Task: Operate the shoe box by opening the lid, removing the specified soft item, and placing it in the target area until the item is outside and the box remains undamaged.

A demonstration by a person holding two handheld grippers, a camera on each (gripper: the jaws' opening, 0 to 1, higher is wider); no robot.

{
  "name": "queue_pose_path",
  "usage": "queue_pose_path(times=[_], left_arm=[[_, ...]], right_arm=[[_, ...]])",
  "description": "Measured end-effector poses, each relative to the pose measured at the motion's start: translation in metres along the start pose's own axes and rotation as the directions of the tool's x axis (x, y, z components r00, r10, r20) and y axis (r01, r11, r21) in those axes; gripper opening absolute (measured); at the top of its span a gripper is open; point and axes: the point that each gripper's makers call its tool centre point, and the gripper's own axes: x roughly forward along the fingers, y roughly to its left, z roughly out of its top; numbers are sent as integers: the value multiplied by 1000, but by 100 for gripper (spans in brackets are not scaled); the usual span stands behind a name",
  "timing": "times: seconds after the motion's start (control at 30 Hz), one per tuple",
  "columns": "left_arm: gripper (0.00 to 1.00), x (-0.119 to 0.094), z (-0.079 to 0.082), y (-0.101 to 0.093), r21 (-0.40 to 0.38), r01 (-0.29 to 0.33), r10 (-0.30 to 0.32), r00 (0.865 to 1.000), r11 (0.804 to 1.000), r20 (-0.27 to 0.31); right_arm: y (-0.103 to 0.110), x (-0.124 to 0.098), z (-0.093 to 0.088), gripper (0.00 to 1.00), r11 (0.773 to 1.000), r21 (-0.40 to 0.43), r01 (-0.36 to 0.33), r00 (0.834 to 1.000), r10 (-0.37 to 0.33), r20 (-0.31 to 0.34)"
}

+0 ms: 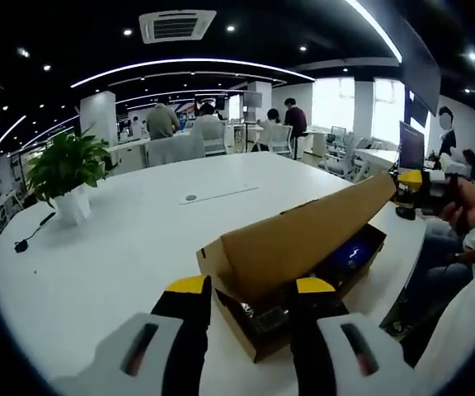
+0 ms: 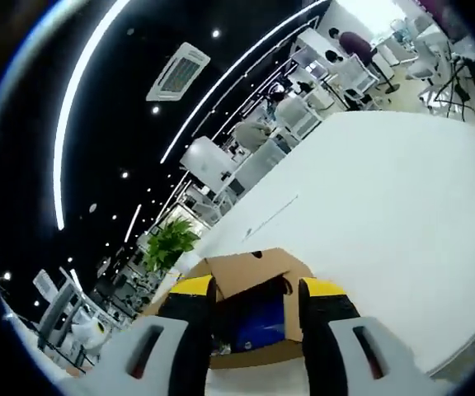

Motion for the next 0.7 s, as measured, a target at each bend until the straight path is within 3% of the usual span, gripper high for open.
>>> queue_pose_path(times=[0.1, 0.2, 0.27, 0.3, 0.33, 0.43, 0.47, 0.6, 0.7], left_arm=[[38, -1, 1, -2, 4, 0, 0, 1000, 1000, 0], [38, -1, 2, -1, -4, 3, -3, 1000, 1000, 1], [38, 0, 3, -1, -6, 6, -6, 1000, 1000, 2], [38, -1, 4, -1, -15, 9, -9, 1000, 1000, 2], [38, -1, 4, -2, -18, 10, -10, 1000, 1000, 3], [38, -1, 6, 0, -24, 8, -8, 1000, 1000, 4], [38, -1, 7, 1, -25, 9, -9, 1000, 1000, 7], [38, 0, 10, 2, -26, 16, -15, 1000, 1000, 10], [40, 1, 11, 5, -32, 11, -11, 1000, 999, 13]], right_arm=[[-10, -3, -18, 35, 988, -136, 78, 994, -88, -68], [-7, -1, -28, 36, 951, -301, 70, 987, -108, -115], [-1, 3, -23, 42, 902, -419, 103, 988, -143, -65], [8, 8, -19, 44, 888, -450, 90, 993, -115, -28], [11, 10, -16, 46, 890, -448, 83, 996, -93, -2], [26, 17, -8, 49, 859, -507, 68, 998, -50, 50], [30, 23, -6, 49, 826, -559, 75, 996, -42, 73], [32, 28, -8, 39, 837, -543, 71, 997, -44, 62], [31, 29, -7, 40, 833, -547, 81, 996, -52, 68]])
